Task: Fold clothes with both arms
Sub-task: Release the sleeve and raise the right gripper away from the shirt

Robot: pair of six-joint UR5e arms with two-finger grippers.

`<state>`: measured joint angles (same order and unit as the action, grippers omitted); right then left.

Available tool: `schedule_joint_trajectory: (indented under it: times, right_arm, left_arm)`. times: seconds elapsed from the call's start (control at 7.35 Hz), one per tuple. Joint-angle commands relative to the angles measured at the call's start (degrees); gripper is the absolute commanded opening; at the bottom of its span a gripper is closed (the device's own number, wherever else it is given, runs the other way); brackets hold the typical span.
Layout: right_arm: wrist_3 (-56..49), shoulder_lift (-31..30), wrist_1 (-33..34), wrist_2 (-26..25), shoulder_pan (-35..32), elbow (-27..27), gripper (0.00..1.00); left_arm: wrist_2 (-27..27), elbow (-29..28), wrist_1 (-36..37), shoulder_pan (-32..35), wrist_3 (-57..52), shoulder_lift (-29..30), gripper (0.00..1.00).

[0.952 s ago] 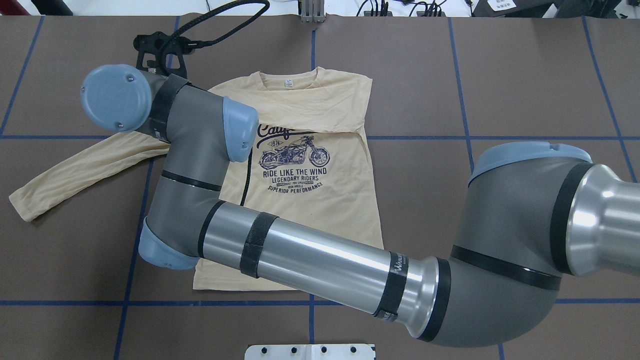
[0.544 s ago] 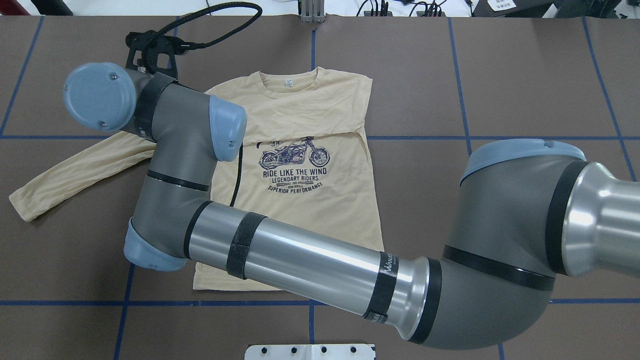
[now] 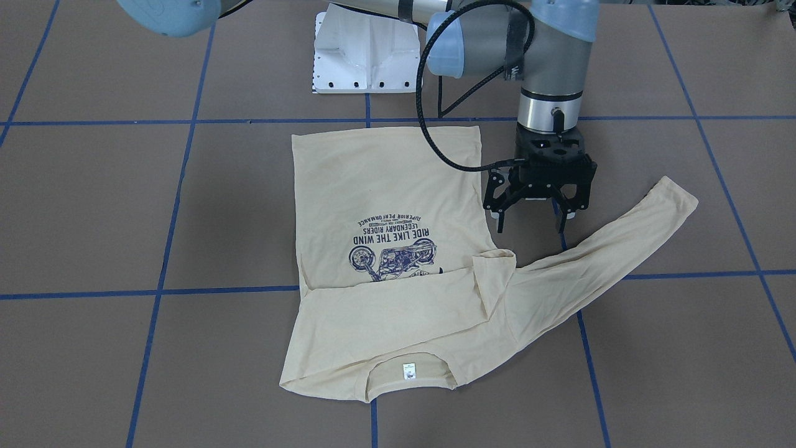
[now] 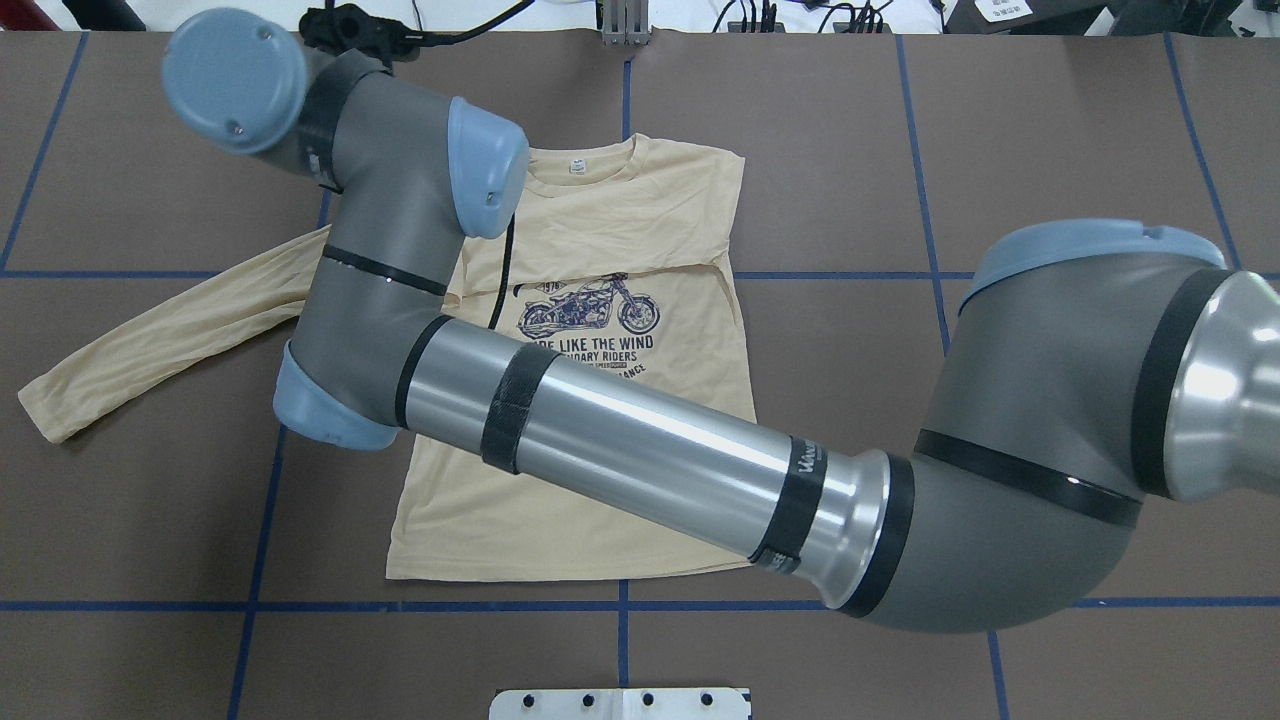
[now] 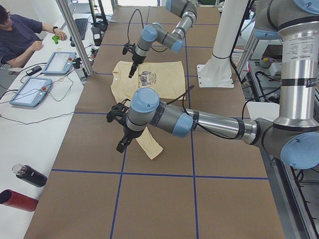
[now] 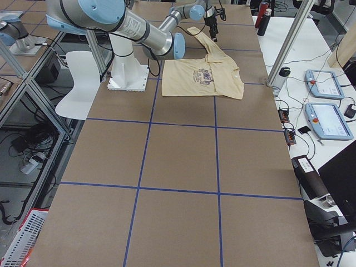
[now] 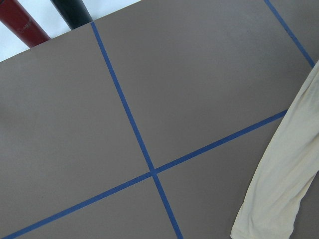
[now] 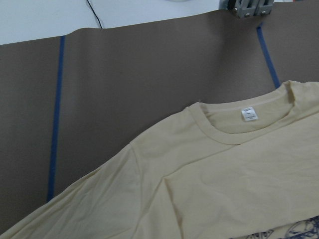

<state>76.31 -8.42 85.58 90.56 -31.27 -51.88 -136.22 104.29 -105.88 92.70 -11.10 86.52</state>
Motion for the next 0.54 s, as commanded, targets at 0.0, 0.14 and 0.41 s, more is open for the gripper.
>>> schedule_joint_trajectory:
  times: [0.0, 0.14, 0.41]
  right_arm:
    - [-7.97, -12.86, 9.23, 11.86, -7.19, -18.69, 1.0]
    - [-11.93, -19.55, 11.17, 16.01, -10.36, -26.62, 1.0]
    - [-27.45, -36.49, 15.21, 19.64, -16.68, -44.02, 1.0]
  left_arm:
    - [0.08, -0.31, -2.22, -5.92, 1.94, -0.47, 1.0]
    - [0.17, 0.12, -3.44, -7.69, 8.4, -0.91, 1.0]
    - [5.23, -0.05, -18.22, -13.84, 22.1, -7.12, 1.0]
